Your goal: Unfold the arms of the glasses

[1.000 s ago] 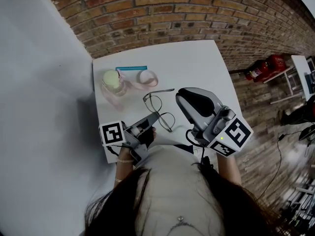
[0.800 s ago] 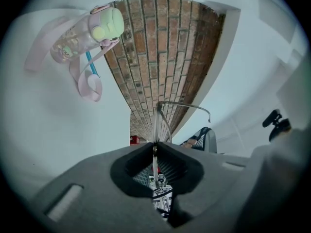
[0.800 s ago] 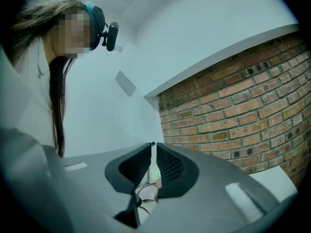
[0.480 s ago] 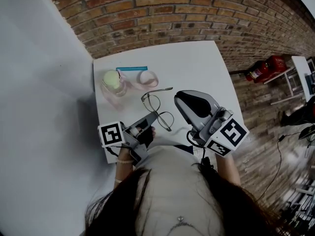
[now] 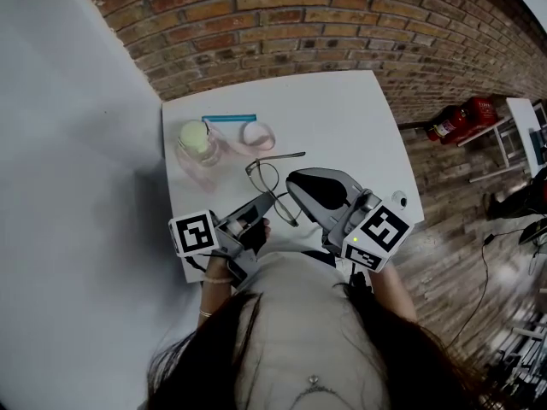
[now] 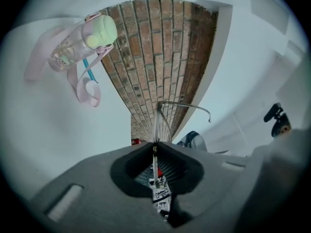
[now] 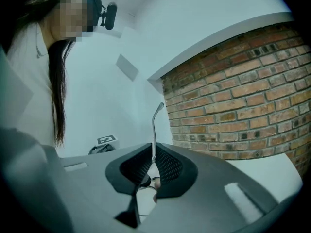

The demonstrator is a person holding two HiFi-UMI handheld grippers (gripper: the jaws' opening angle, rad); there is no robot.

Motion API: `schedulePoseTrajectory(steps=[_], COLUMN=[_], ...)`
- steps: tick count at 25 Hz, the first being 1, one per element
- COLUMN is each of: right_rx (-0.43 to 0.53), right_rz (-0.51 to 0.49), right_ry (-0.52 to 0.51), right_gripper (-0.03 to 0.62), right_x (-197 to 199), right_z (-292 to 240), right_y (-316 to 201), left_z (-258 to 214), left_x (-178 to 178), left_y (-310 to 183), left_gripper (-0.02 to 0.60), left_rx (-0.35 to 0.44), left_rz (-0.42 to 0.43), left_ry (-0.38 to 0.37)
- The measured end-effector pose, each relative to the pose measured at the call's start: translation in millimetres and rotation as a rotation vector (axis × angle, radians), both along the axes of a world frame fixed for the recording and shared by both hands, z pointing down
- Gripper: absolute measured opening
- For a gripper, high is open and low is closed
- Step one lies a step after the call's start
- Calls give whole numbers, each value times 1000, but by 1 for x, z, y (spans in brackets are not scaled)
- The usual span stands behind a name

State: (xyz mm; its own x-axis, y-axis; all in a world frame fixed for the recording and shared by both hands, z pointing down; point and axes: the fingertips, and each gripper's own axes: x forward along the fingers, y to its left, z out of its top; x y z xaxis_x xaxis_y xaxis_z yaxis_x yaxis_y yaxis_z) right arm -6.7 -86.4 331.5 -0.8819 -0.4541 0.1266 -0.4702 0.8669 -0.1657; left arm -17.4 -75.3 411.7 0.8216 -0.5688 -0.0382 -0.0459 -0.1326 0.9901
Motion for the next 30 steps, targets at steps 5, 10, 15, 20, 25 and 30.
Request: schedulePoseTrajectory(steps=[5, 10, 15, 20, 25, 30], right_rx=[-32, -50, -64, -75, -87, -98], right_rz=[-33, -55, -67, -74, -82, -92], right_ry=[25, 38, 50, 53, 59, 65], right_gripper=[28, 28, 29, 32, 37, 38], right_x=[-10, -16, -21, -24, -25, -28], right_z=[14, 20, 25, 26, 27, 32], right_y=[6, 8, 10, 5, 7, 7], left_z=[0, 1, 6, 8, -1, -3], left_x=[1, 1, -1, -4, -1, -2], left_y=[1, 2, 4, 0, -1, -2], left_gripper=[23, 23, 23, 23, 23, 23], left_rx=[18, 25, 45, 79, 207, 245], left_rz=[-8, -6, -7, -3, 17, 14], left_ry=[-32, -68, -138, -186, -239, -278])
